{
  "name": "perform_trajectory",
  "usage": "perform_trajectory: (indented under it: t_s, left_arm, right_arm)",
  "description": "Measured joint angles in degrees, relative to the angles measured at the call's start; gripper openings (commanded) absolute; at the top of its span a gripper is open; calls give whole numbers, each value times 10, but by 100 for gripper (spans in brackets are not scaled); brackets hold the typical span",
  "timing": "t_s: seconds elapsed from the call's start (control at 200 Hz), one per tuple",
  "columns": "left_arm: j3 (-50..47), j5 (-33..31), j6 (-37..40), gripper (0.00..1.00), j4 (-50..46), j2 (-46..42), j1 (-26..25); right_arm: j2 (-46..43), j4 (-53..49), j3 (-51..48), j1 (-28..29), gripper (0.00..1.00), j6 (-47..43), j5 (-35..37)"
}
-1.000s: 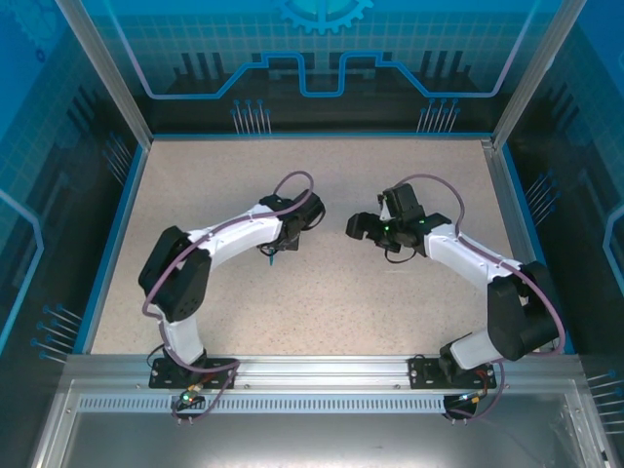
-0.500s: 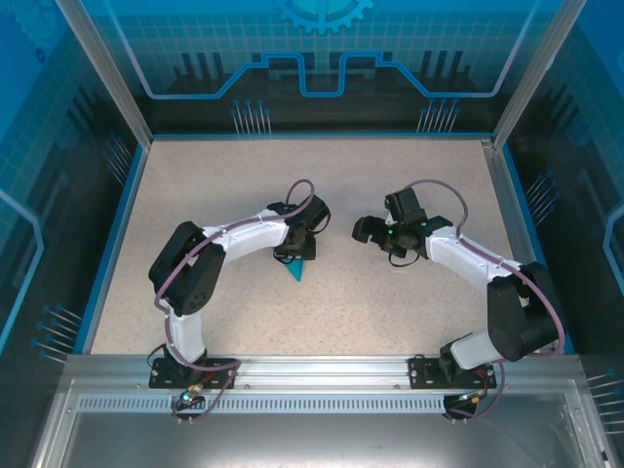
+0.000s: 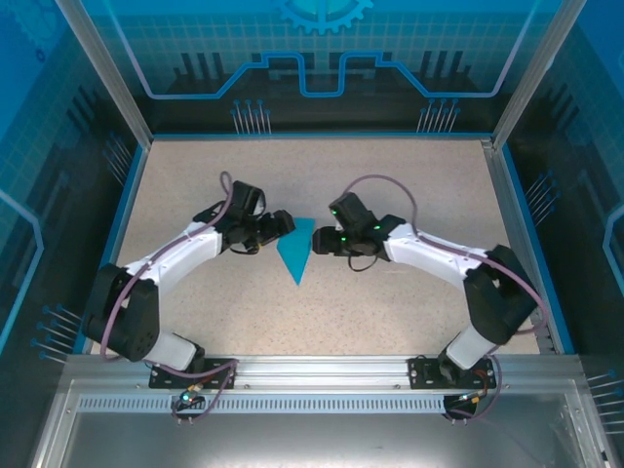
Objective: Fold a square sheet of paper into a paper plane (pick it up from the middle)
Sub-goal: Turn over the paper at the center of the table, then fold the wing for the fifth time at the center of the table.
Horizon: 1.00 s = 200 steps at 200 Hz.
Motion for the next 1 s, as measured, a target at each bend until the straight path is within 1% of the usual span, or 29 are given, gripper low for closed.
perform_trajectory:
  t_s: [0.09,0.18,0.325,0.485,0.605,0.74,0.83,1.0]
  left_arm:
    - [-40,-18,-16,87,-2,-25,36]
    - [-67,-36,-27,89,-14,-44,56]
    - [-82,-46,-29,93,-22,-65,63]
    - [-84,-51,-26,96,-23,-71,66]
    - [-84,-51,-23,97,-23,-71,66]
    - [-84,-50,-18,98,-23,-71,66]
    - [-84,-50,-13,98,-23,-70,66]
    - [-84,-45,-8,98,-23,-66,66]
  right_arm:
    - [50,0,41,28,42,7,-7]
    - [100,-1,85,51,39,12,-16]
    - [170,-5,148,76,38,15,-35]
    - [220,-16,177,79,38,11,-47]
    - [242,-45,187,79,37,-11,-49]
    - [246,-70,182,78,36,-50,-50]
    - [242,-67,166,69,37,-92,-66]
    - [198,-91,108,32,37,-194,-100]
